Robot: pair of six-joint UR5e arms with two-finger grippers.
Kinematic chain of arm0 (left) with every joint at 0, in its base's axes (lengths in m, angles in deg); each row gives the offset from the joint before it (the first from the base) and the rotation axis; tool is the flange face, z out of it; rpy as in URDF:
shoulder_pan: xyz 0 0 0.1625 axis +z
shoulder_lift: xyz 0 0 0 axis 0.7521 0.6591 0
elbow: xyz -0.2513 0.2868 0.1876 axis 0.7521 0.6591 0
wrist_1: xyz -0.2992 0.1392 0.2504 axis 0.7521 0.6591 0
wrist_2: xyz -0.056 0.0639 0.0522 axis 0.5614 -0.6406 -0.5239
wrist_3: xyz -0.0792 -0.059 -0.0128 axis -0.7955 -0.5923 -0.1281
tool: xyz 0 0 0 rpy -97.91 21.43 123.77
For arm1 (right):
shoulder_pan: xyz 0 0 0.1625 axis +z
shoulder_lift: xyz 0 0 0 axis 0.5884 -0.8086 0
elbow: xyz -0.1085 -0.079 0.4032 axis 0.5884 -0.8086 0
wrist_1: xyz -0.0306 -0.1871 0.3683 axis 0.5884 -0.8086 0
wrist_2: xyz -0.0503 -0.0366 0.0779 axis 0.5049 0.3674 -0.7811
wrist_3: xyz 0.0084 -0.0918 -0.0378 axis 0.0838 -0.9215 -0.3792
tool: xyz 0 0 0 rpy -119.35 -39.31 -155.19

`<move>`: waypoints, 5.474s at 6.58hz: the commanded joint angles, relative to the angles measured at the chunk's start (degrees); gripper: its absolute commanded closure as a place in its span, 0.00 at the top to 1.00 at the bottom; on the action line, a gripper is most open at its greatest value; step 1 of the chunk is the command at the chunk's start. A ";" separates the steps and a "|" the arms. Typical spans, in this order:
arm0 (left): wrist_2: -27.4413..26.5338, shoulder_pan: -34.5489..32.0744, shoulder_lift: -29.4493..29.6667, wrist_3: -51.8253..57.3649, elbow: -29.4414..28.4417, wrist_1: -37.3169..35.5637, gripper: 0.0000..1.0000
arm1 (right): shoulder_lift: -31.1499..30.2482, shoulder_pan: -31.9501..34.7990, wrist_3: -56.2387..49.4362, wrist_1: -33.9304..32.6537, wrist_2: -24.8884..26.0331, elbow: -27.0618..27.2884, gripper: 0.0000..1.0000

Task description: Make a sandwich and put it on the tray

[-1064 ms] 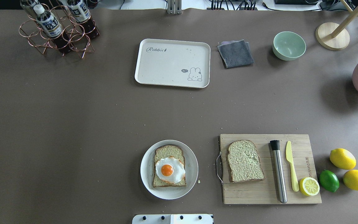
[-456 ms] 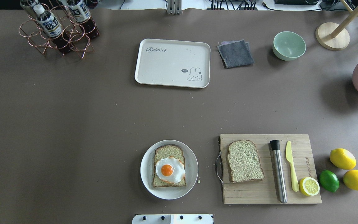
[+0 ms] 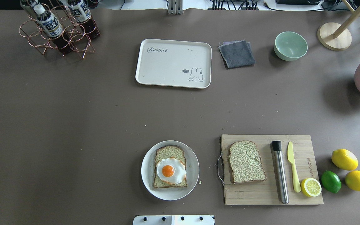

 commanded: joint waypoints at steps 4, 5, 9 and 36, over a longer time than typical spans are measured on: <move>0.00 0.00 0.00 0.05 -0.26 0.00 0.97 | 0.15 0.00 0.00 0.00 0.00 0.00 1.00; 0.00 0.00 0.00 -0.04 -0.26 0.00 0.97 | 0.15 -0.09 0.09 0.00 0.00 -0.09 1.00; 0.00 0.00 0.00 0.31 -0.79 0.09 0.97 | 0.15 -0.27 -0.26 0.00 -0.18 0.00 1.00; -22.47 44.44 15.12 -60.84 13.09 8.17 0.97 | 3.32 -49.64 50.10 13.18 17.92 21.35 1.00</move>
